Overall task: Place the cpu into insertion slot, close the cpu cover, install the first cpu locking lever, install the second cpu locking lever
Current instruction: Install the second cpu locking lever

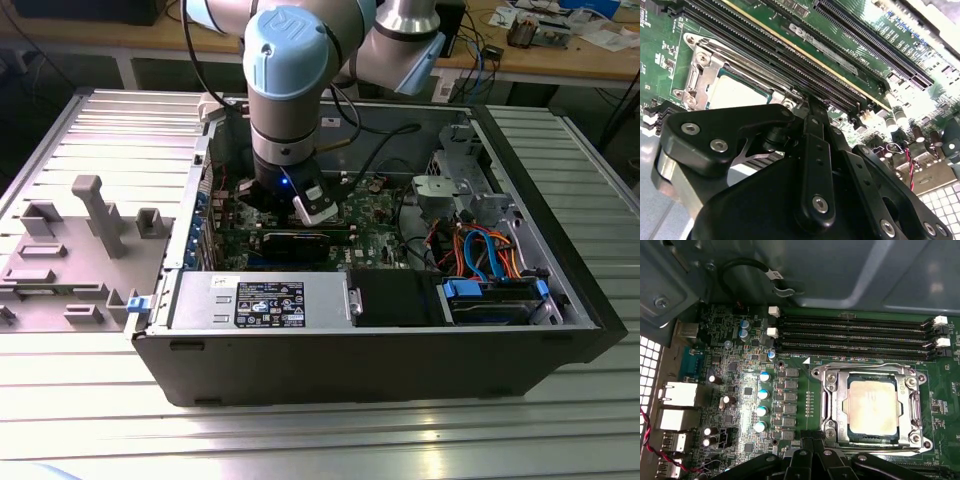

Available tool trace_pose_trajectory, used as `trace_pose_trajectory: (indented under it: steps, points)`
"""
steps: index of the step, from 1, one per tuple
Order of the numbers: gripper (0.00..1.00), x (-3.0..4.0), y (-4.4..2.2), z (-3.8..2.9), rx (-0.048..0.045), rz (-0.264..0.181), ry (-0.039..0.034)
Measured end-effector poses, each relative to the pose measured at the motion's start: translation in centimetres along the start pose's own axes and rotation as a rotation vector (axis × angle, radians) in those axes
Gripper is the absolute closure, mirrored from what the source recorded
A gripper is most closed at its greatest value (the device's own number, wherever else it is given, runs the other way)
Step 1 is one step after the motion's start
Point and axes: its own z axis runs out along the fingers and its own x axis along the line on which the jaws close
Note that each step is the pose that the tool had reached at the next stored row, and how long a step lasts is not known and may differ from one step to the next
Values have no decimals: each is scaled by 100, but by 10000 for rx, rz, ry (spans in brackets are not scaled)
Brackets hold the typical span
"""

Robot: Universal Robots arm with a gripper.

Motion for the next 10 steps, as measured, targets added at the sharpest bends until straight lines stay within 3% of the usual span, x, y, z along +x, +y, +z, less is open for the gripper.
trace_pose_trajectory:
  steps: [10]
  points:
    - [89, 3, 0, 2, -1, 0, 0]
